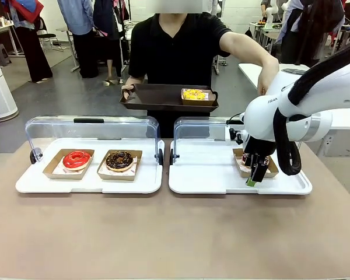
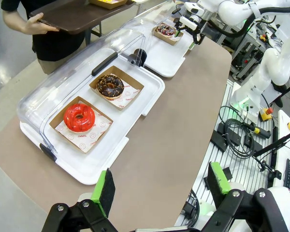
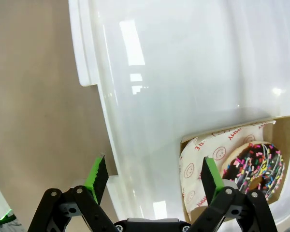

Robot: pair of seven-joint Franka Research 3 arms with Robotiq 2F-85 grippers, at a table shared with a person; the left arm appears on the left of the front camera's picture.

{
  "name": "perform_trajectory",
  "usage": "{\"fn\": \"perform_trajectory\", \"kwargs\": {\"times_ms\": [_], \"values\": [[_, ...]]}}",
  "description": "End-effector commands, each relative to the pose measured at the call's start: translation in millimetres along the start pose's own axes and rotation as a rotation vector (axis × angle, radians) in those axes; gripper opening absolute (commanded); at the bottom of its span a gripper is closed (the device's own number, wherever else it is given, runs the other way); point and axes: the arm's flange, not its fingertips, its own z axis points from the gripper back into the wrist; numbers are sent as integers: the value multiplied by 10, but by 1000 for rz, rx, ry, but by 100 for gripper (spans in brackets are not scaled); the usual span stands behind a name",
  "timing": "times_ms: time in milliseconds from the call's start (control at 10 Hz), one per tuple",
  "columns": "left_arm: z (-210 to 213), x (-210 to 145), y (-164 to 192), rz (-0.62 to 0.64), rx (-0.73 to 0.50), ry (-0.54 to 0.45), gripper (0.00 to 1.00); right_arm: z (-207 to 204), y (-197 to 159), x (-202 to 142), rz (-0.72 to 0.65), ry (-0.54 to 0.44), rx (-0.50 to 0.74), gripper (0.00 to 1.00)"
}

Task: Provide the desired donut to the person.
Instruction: Pick up and lift the Paper togo box containing the Donut pointed at by the person.

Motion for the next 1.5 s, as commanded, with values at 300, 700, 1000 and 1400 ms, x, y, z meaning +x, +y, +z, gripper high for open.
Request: {"fn": "perform_trajectory", "kwargs": {"times_ms": [300,700,1000,1400], "values": [[9,-6,-9,-5,-2,-6,100,-92,-149,66,63,-2,22,100],[9,-6,-9,-5,-2,-6,100,-140,-184,41,82,32,33,100],[9,-6,-9,-5,-2,-6,100,-155,-201,22,97,53,25,100],[9,-6,-9,-5,-2,-6,100,-207,-180,19,135,38,12,0]]}}
